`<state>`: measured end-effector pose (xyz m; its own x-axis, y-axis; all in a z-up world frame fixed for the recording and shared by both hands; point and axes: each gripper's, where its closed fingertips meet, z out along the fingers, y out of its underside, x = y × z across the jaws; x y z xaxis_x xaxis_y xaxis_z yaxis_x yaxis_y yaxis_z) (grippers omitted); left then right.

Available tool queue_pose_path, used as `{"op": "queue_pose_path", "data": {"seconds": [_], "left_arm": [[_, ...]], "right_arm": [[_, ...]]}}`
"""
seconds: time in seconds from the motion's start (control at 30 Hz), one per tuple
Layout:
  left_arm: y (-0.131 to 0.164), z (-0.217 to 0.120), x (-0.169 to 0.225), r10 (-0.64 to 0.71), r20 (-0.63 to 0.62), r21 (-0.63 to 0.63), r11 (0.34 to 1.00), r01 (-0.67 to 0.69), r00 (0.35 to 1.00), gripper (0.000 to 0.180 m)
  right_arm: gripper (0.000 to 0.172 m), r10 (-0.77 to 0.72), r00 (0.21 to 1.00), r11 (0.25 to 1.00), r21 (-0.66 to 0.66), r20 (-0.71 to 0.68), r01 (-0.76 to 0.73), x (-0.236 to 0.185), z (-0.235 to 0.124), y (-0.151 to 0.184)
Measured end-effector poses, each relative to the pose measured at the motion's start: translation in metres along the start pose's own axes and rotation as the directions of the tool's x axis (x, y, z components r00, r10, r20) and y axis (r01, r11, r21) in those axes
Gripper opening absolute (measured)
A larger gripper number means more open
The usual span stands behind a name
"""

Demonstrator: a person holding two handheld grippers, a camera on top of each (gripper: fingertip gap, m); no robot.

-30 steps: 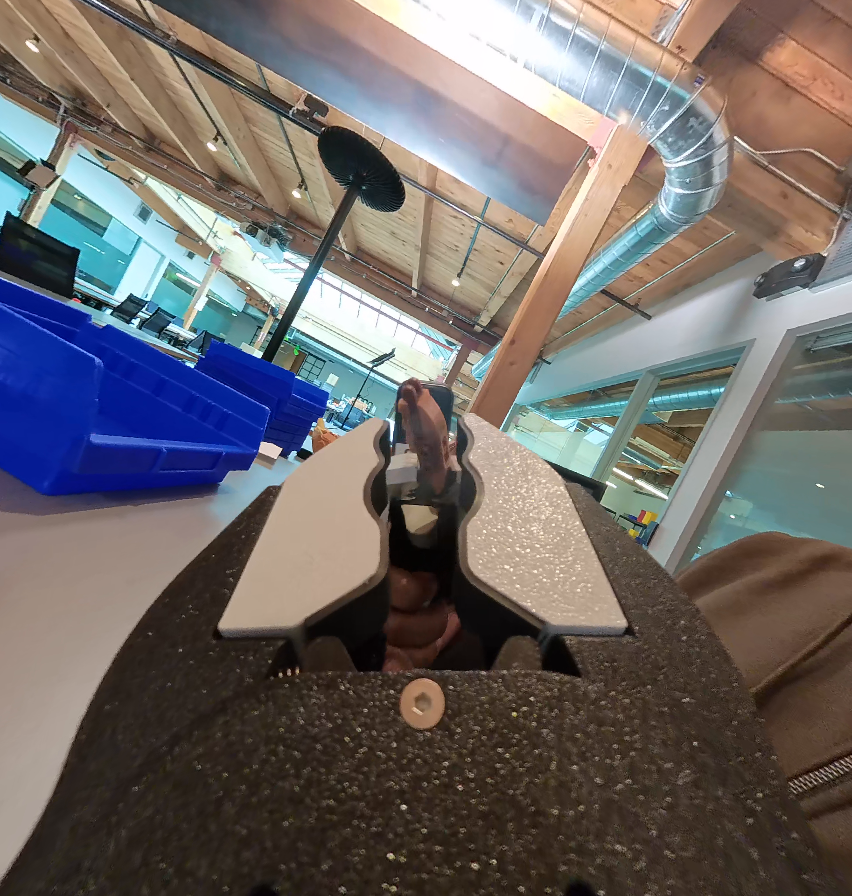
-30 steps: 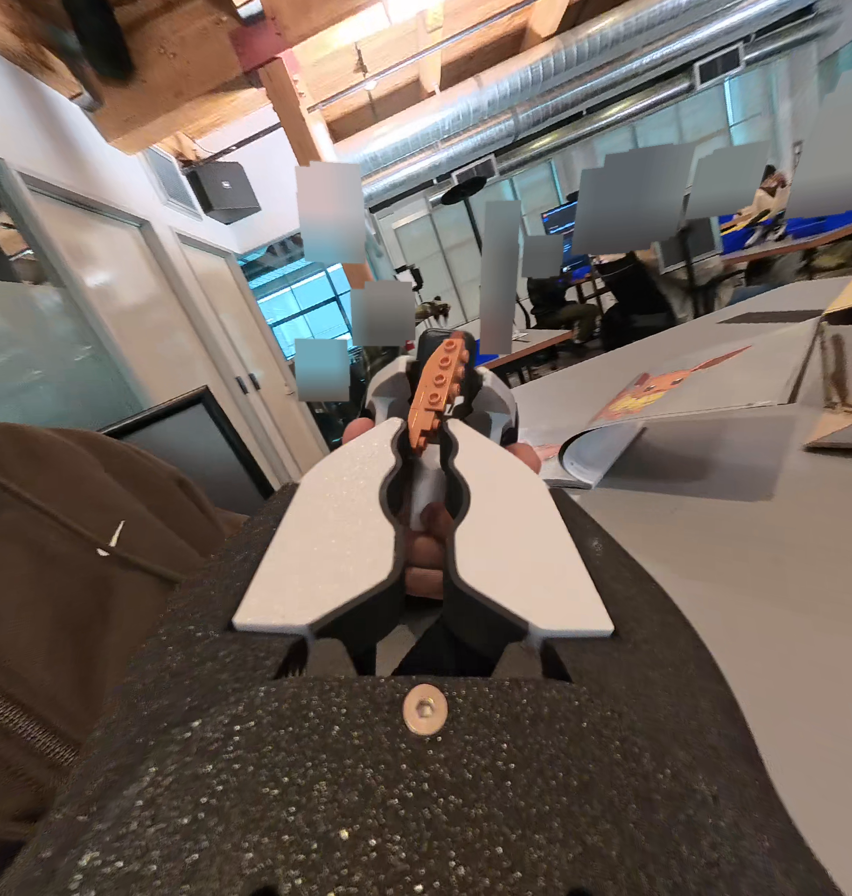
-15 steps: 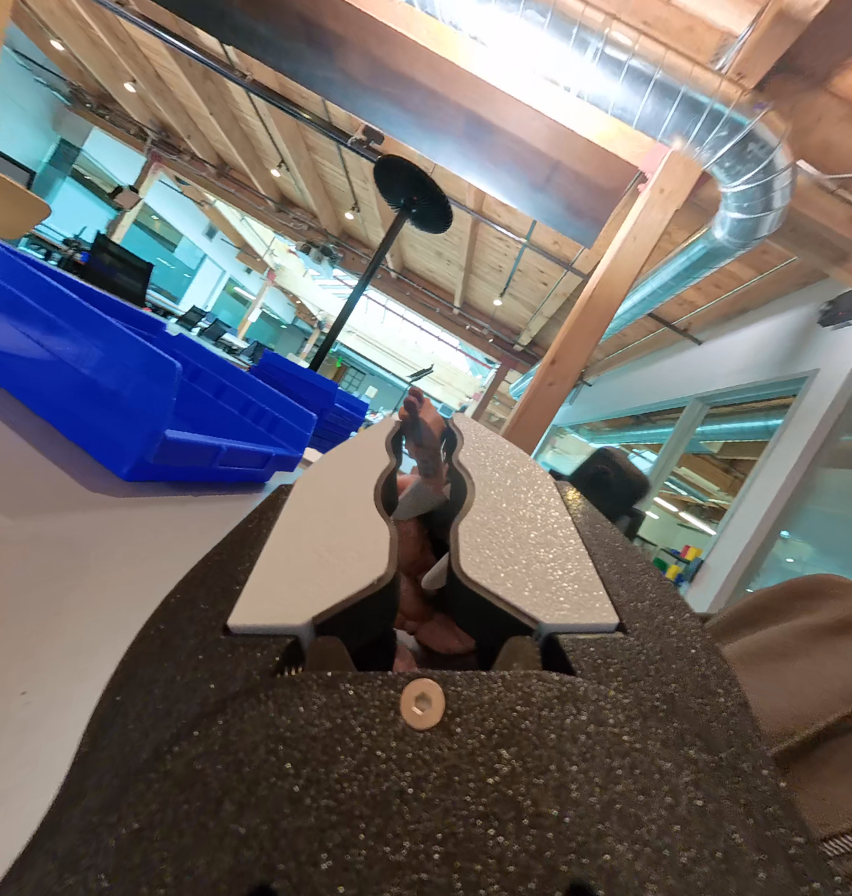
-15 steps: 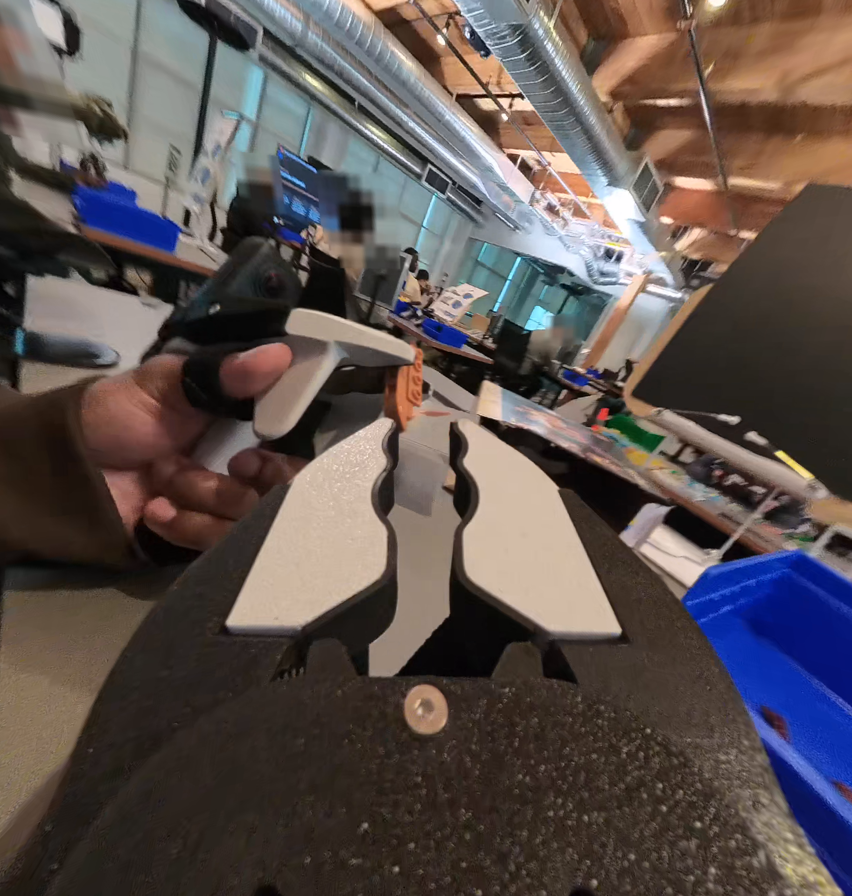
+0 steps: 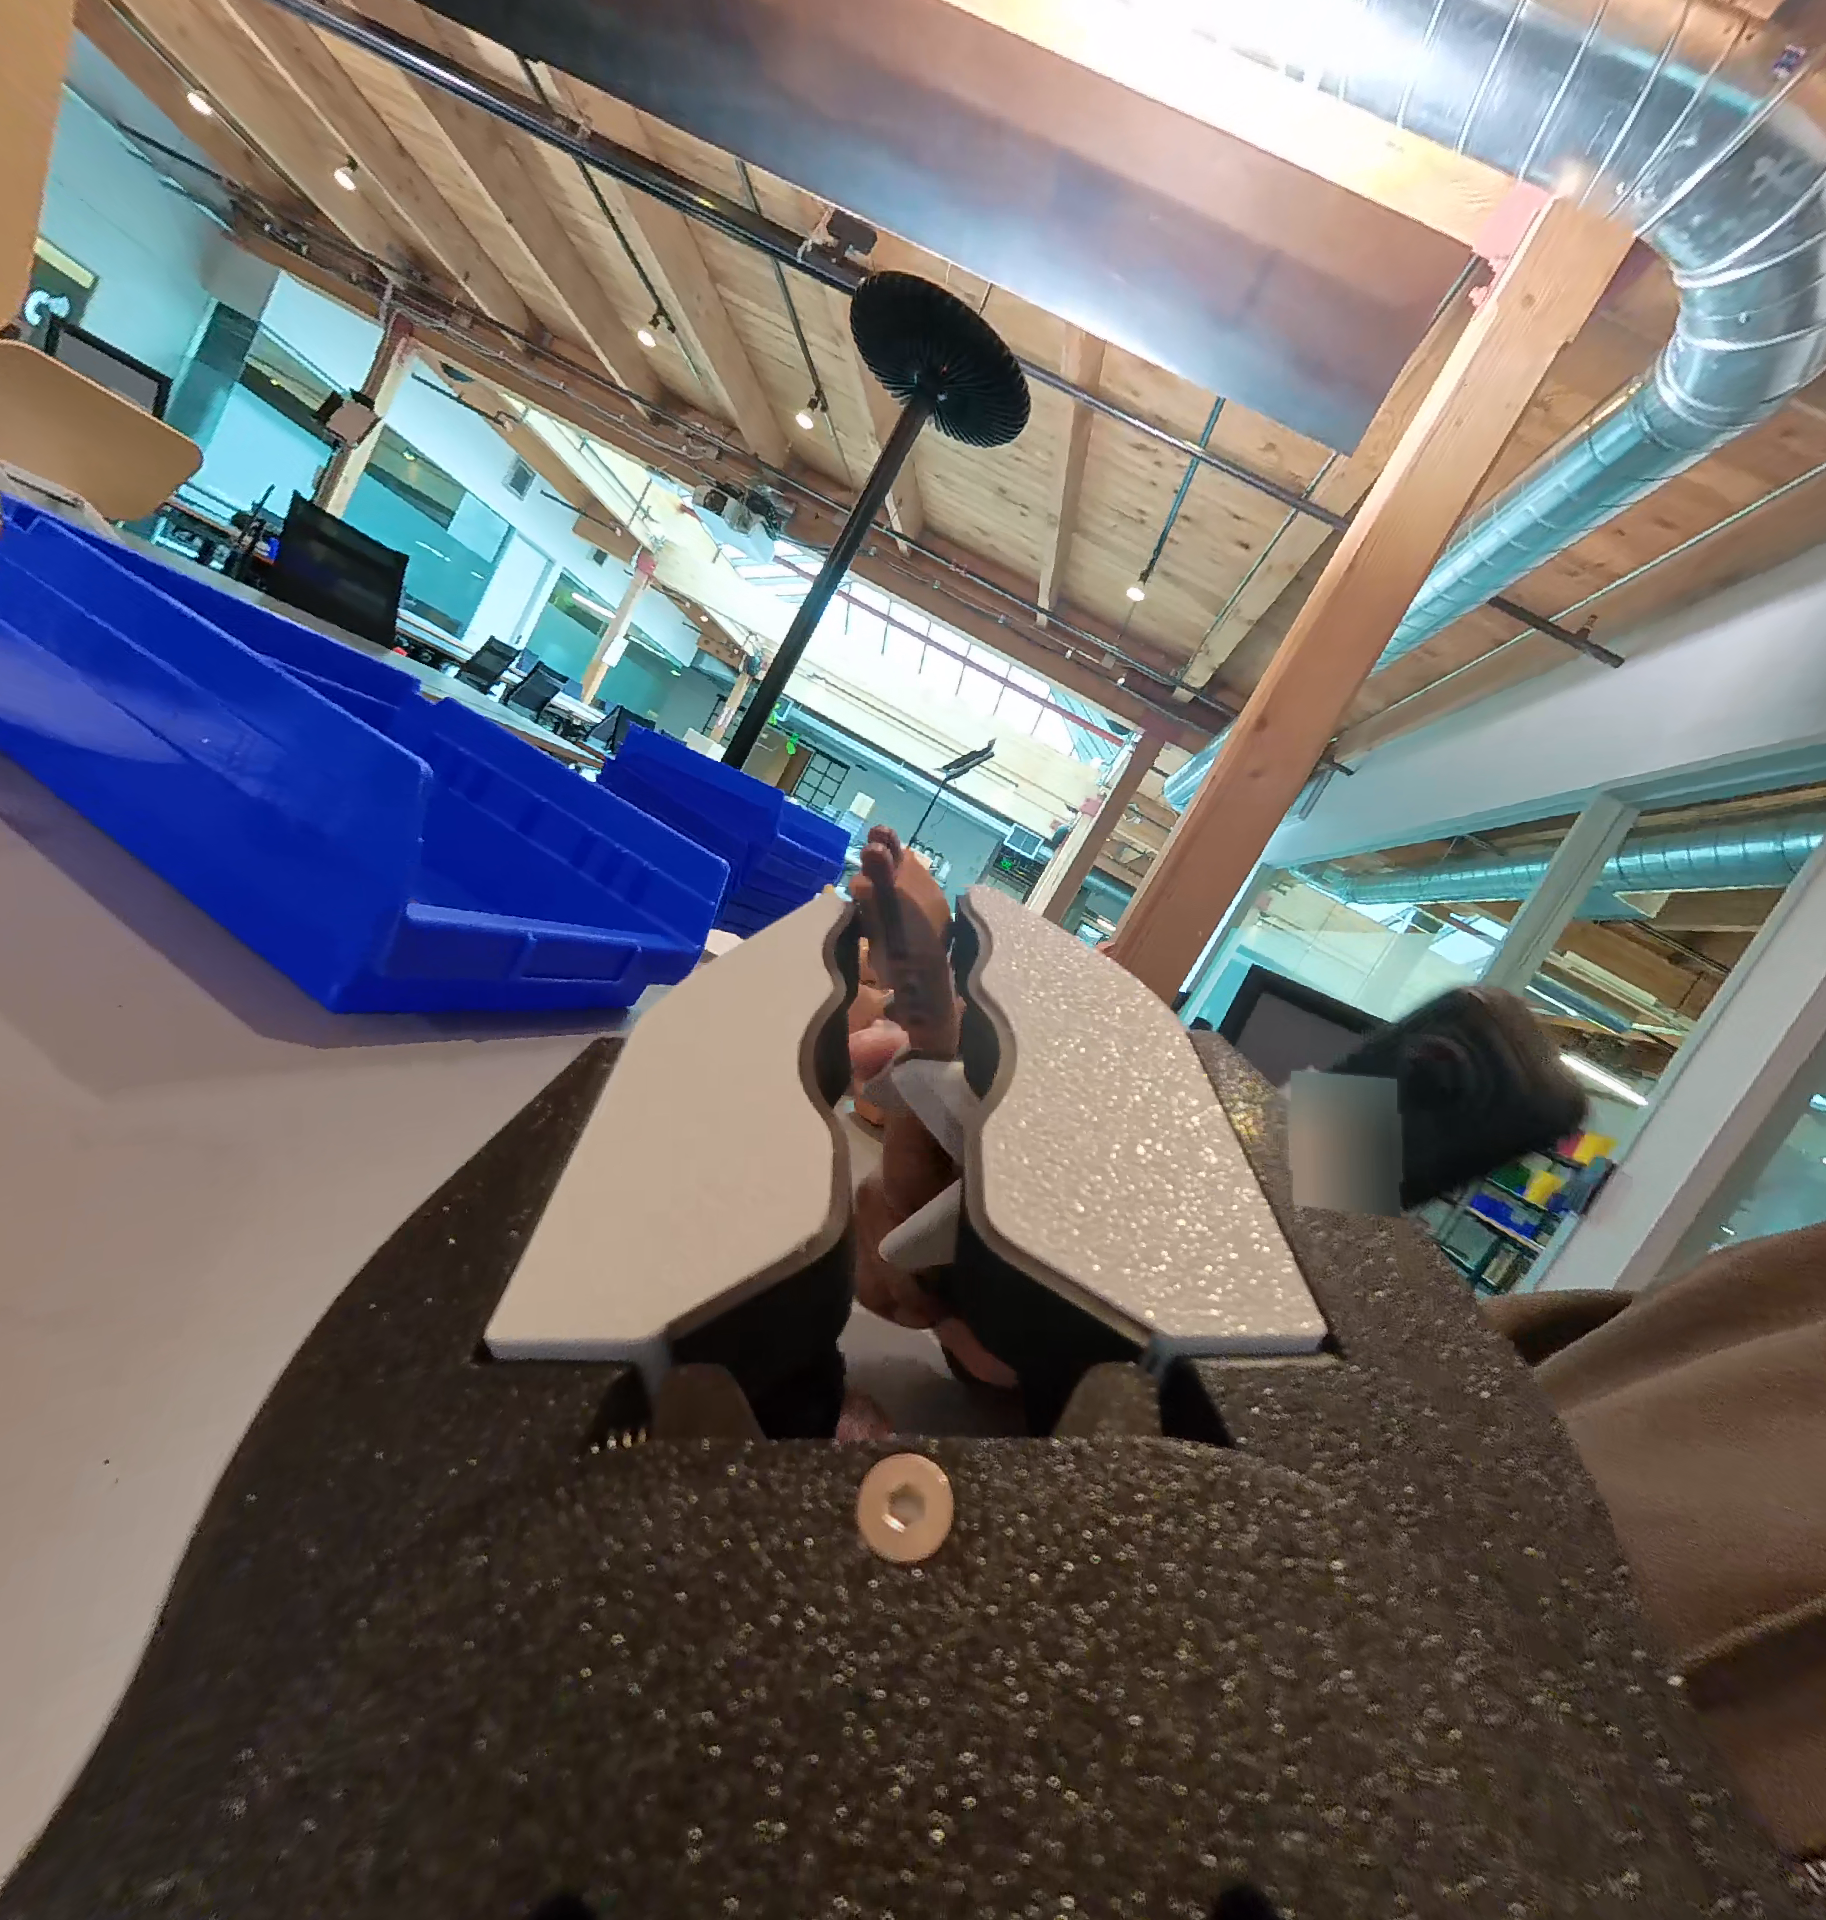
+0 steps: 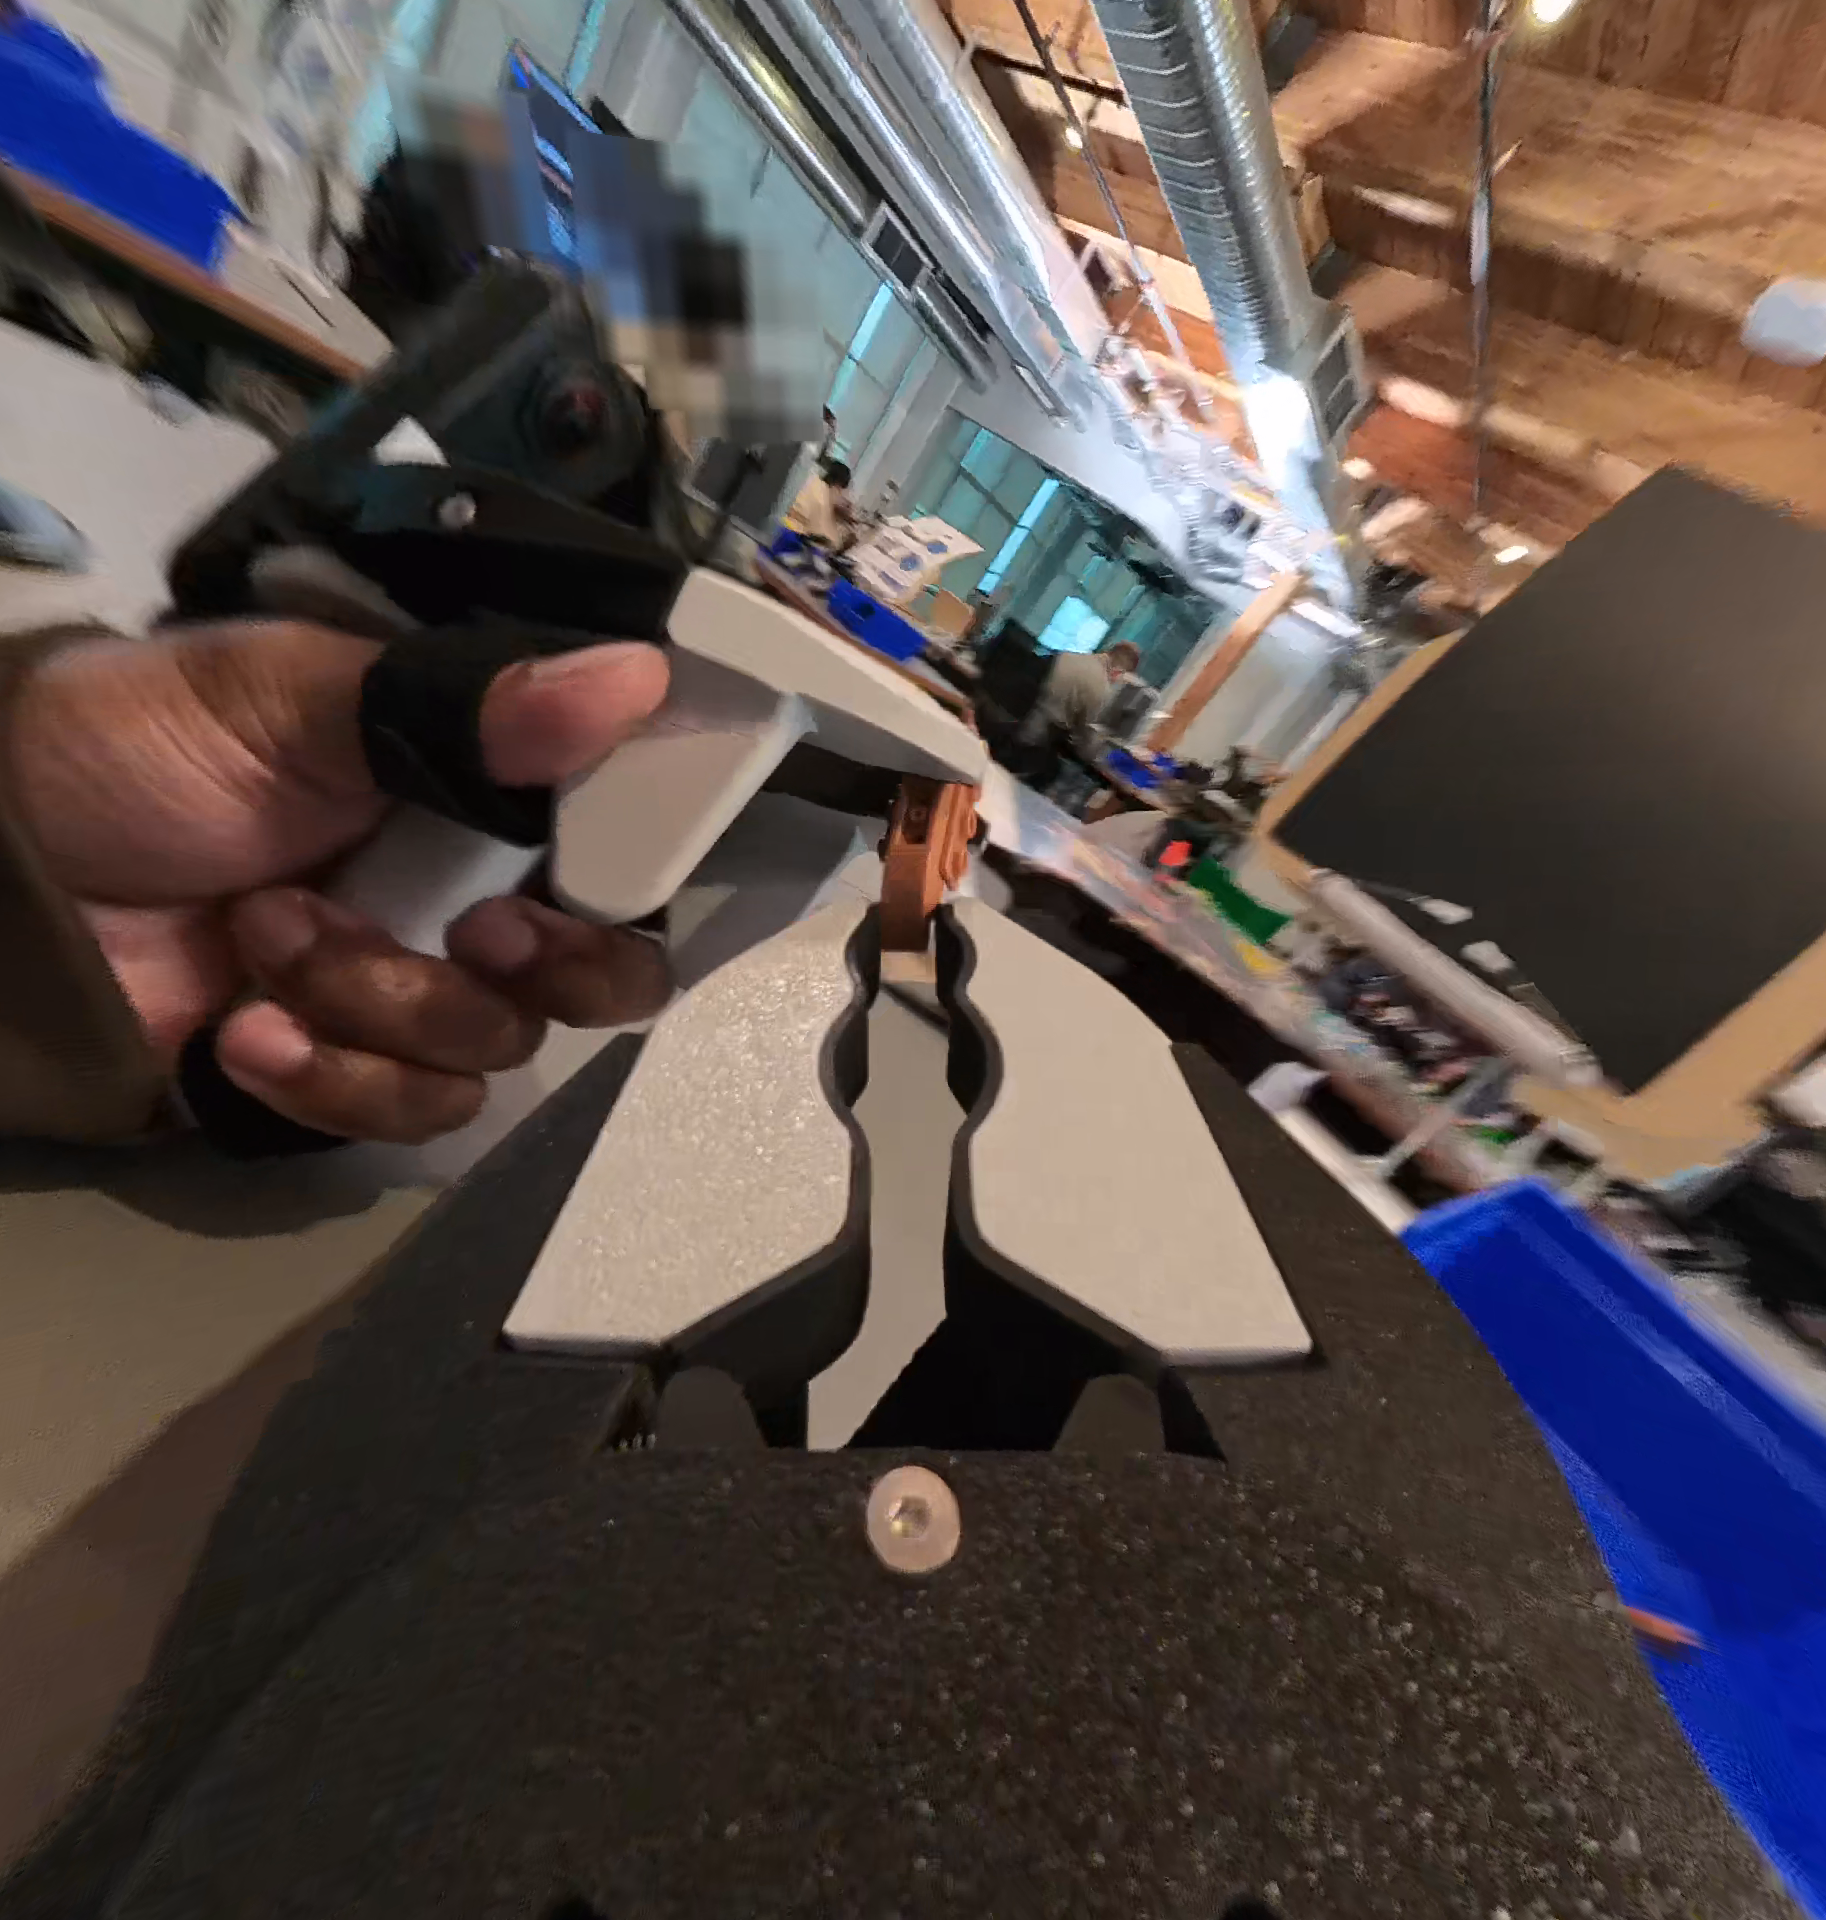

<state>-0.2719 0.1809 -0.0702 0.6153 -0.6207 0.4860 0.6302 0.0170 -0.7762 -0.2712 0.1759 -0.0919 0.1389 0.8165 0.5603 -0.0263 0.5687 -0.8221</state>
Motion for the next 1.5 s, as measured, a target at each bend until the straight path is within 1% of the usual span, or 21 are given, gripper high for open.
{"op": "queue_pose_path", "data": {"seconds": [0.07, 0.1, 0.17, 0.23, 0.27, 0.33, 0.37, 0.4, 0.43, 0.47, 0.5, 0.53, 0.6, 0.7, 0.73, 0.8, 0.87, 0.93, 1.07, 1.17, 1.5], "left_arm": [[-0.001, 0.001, 0.005, -0.002, -0.031, 0.007, 1.000, 0.002, 1.000, 0.018], [-0.001, 0.001, 0.007, -0.004, -0.044, 0.012, 1.000, 0.004, 0.999, 0.021], [0.000, 0.002, 0.011, -0.013, -0.068, 0.010, 1.000, 0.014, 0.998, 0.026], [0.003, 0.004, 0.012, -0.024, -0.078, -0.009, 1.000, 0.023, 0.997, 0.031], [0.005, 0.006, 0.012, -0.024, -0.080, -0.023, 1.000, 0.022, 0.997, 0.034], [0.010, 0.007, 0.015, -0.020, -0.094, -0.045, 0.999, 0.016, 0.995, 0.036], [0.010, 0.008, 0.017, -0.017, -0.102, -0.049, 0.999, 0.012, 0.995, 0.033], [0.010, 0.007, 0.018, -0.010, -0.112, -0.044, 0.999, 0.005, 0.994, 0.023], [0.009, 0.006, 0.020, -0.009, -0.127, -0.042, 0.999, 0.004, 0.992, 0.018], [0.009, 0.005, 0.020, -0.016, -0.131, -0.049, 0.999, 0.010, 0.991, 0.018], [0.010, 0.005, 0.018, -0.025, -0.124, -0.055, 0.998, 0.018, 0.992, 0.018], [0.010, 0.005, 0.015, -0.031, -0.108, -0.058, 0.998, 0.025, 0.994, 0.018], [0.008, 0.002, 0.009, -0.054, -0.078, -0.049, 0.998, 0.050, 0.995, 0.018], [0.002, -0.002, 0.000, -0.103, -0.053, -0.018, 0.995, 0.103, 0.993, 0.017], [0.003, -0.002, -0.003, -0.119, -0.037, -0.022, 0.993, 0.118, 0.992, 0.017], [0.006, -0.002, -0.009, -0.144, -0.010, -0.033, 0.989, 0.144, 0.990, 0.017], [0.006, -0.002, -0.010, -0.158, -0.010, -0.039, 0.987, 0.157, 0.987, 0.017], [0.008, -0.002, -0.011, -0.161, -0.004, -0.050, 0.986, 0.160, 0.987, 0.018], [0.013, 0.000, -0.012, -0.175, 0.001, -0.075, 0.982, 0.175, 0.984, 0.018], [0.014, 0.000, -0.013, -0.183, 0.007, -0.086, 0.979, 0.183, 0.983, 0.017], [0.016, 0.000, -0.015, -0.205, 0.018, -0.094, 0.974, 0.206, 0.978, 0.017]], "right_arm": [[0.009, 0.199, 0.974, 0.979, 0.031, 0.109, -0.204, 0.000, -0.003, -0.002], [0.009, 0.313, 0.932, 0.945, 0.036, 0.182, -0.324, 0.000, -0.004, -0.003], [0.008, 0.512, 0.798, 0.837, 0.026, 0.317, -0.547, 0.000, -0.008, -0.009], [0.008, 0.627, 0.654, 0.724, -0.007, 0.423, -0.690, -0.001, -0.011, -0.013], [0.008, 0.657, 0.602, 0.687, -0.032, 0.453, -0.726, -0.003, -0.012, -0.014], [0.008, 0.681, 0.543, 0.652, -0.069, 0.491, -0.755, -0.007, -0.012, -0.014], [0.008, 0.686, 0.521, 0.639, -0.078, 0.507, -0.765, -0.009, -0.013, -0.016], [0.008, 0.694, 0.504, 0.626, -0.086, 0.514, -0.775, -0.010, -0.013, -0.016], [0.008, 0.700, 0.493, 0.618, -0.092, 0.516, -0.781, -0.009, -0.012, -0.016], [0.008, 0.703, 0.489, 0.614, -0.093, 0.516, -0.784, -0.009, -0.012, -0.016], [0.008, 0.702, 0.501, 0.621, -0.090, 0.506, -0.779, -0.008, -0.012, -0.015], [0.008, 0.693, 0.537, 0.644, -0.079, 0.480, -0.761, -0.008, -0.010, -0.012], [0.009, 0.634, 0.661, 0.731, -0.034, 0.402, -0.681, -0.004, -0.008, -0.008], [0.014, 0.448, 0.861, 0.881, 0.046, 0.241, -0.471, 0.004, -0.008, -0.005], [0.015, 0.372, 0.908, 0.920, 0.055, 0.192, -0.388, 0.005, -0.007, -0.004], [0.018, 0.222, 0.967, 0.973, 0.038, 0.124, -0.228, 0.002, -0.005, 0.000], [0.021, 0.111, 0.990, 0.994, 0.000, 0.089, -0.112, -0.003, -0.002, 0.006], [0.023, 0.052, 0.996, 0.998, -0.025, 0.072, -0.051, -0.005, 0.000, 0.009], [0.016, 0.004, 1.000, 1.000, -0.030, 0.024, -0.004, 0.000, 0.000, 0.010], [0.009, -0.040, 0.999, 0.998, -0.045, 0.024, 0.041, -0.002, 0.001, 0.013], [0.007, -0.144, 0.989, 0.987, -0.079, -0.011, 0.143, -0.002, 0.002, 0.016]]}}
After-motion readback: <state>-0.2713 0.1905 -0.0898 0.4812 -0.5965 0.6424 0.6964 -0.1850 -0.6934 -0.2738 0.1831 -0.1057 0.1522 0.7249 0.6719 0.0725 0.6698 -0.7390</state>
